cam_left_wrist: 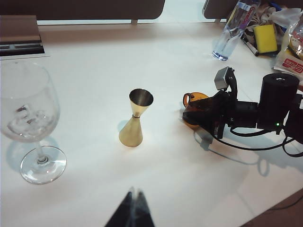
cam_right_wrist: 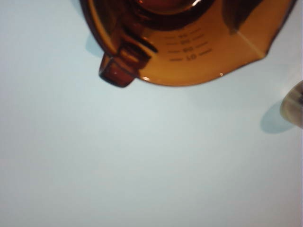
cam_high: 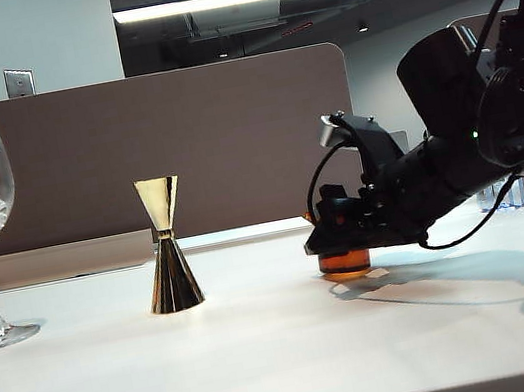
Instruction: Pick up the small amber measuring cup and pour the water in it into the jigger, then pick up the jigger and pour the water in it into the wine glass.
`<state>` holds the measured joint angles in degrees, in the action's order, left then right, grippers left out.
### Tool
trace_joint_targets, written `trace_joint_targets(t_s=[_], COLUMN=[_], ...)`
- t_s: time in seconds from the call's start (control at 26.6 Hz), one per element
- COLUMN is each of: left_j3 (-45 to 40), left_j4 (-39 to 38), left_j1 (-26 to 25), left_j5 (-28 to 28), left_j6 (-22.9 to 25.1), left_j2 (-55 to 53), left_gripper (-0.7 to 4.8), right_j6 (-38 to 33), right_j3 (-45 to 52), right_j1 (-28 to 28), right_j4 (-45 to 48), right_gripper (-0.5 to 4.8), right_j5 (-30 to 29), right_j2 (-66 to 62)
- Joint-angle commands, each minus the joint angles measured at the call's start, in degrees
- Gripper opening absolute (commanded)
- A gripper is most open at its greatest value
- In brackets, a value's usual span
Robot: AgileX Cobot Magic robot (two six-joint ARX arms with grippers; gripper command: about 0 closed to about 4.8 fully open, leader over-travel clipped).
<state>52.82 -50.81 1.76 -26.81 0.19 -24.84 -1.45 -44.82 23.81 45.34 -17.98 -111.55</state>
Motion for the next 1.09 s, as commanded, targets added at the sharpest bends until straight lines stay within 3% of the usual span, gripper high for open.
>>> trace_joint_targets(t_s=[0.04,0.49,1.09], left_j3=[0.2,0.2,0.2], left_j4=[0.7,0.7,0.7], left_j1=[0.0,0.0,0.0], left_j5=[-0.2,-0.2,-0.2], left_j6=[0.0,0.0,0.0], left_j2=[0.0,0.0,0.0], left_gripper=[-0.02,-0.02,-0.02], right_j6=[0.0,0.3,1.5], right_j3=[-0.4,-2.6,-2.6], right_j1=[0.2,0.8,1.0], right_j4=[-0.4,-4.6,-5.3], right_gripper=[0.75,-0.02,-0.01], right_j5=[0.1,0.3,0.4], right_j2=[0.4,1.3,5.5])
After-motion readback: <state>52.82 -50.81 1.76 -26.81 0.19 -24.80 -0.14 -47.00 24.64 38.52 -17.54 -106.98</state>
